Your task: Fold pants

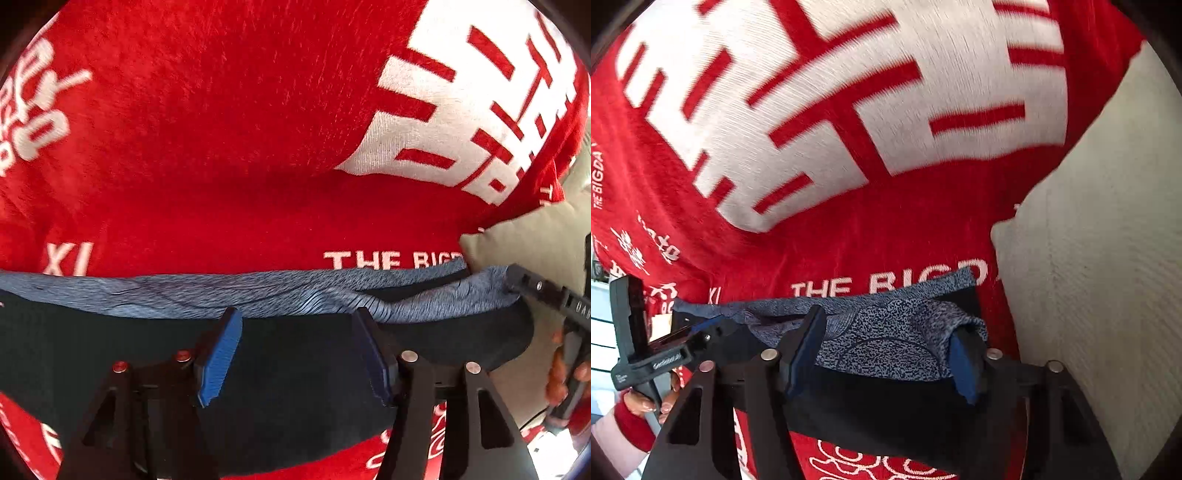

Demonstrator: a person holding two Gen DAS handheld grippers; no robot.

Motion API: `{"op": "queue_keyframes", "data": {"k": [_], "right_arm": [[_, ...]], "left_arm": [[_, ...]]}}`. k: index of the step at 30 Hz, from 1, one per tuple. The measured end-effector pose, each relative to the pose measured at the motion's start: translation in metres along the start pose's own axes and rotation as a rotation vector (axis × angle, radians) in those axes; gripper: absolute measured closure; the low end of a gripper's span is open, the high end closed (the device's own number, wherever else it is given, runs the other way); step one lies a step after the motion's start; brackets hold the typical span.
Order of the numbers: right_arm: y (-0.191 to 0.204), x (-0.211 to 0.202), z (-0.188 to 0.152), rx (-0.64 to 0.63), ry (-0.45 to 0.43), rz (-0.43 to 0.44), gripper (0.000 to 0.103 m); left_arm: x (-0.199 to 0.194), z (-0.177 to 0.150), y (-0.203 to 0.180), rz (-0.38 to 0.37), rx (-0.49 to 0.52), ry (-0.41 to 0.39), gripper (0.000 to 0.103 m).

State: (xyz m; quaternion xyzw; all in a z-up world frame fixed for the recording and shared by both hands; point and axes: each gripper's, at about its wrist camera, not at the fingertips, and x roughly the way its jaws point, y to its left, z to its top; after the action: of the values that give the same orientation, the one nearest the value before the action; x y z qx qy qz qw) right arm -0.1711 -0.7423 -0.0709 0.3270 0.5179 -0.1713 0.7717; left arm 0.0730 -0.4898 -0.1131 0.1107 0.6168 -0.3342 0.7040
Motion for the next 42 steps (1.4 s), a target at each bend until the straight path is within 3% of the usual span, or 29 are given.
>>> {"op": "queue_keyframes", "data": {"k": [5,9,11,13,16,21,25,27,29,31,36,42], "right_arm": [[-0.001,-0.035,-0.002,0.066,-0.087,-0.038,0.036],[-0.003,-0.058,-0.004,0.097,-0.134,-0.048,0.037],[0.002,-0.050,-0.008,0.071,-0.077,-0.041,0.038],[0.009,-0.026,-0.015,0.035,0.013,-0.055,0.056],[0.015,0.017,-0.024,-0.012,0.118,-0.086,0.071],[0.003,0.071,-0.021,-0.063,0.169,-0.178,0.073],[0.001,0.067,0.000,-0.095,0.114,-0.165,0.071],[0.005,0.057,0.006,-0.112,0.097,-0.082,0.070],[0.018,0.048,0.010,-0.178,0.089,-0.016,0.064],[0.041,0.045,0.012,-0.291,0.081,0.034,0.051],[0.112,0.080,0.007,-0.565,0.166,0.143,0.045],[0.159,0.135,-0.004,-0.845,0.277,0.063,0.046]], "left_arm": [[-0.008,-0.013,0.001,0.084,0.036,-0.014,0.040],[0.003,-0.023,-0.004,0.095,0.050,0.007,0.040],[0.015,-0.028,-0.011,0.092,0.062,0.031,0.040],[0.026,-0.031,-0.020,0.094,0.084,0.029,0.040],[0.041,-0.031,-0.029,0.133,0.104,0.025,0.040],[0.067,-0.012,-0.021,0.187,0.057,-0.019,0.035],[0.065,0.006,-0.015,0.198,0.038,-0.027,0.035],[0.055,0.010,-0.011,0.214,0.047,-0.045,0.035],[0.044,0.010,-0.001,0.221,0.039,-0.051,0.035],[0.036,0.007,0.012,0.229,0.020,-0.046,0.035],[0.029,-0.018,0.036,0.267,-0.012,-0.021,0.035],[0.031,-0.061,0.056,0.259,-0.070,-0.007,0.035]]}}
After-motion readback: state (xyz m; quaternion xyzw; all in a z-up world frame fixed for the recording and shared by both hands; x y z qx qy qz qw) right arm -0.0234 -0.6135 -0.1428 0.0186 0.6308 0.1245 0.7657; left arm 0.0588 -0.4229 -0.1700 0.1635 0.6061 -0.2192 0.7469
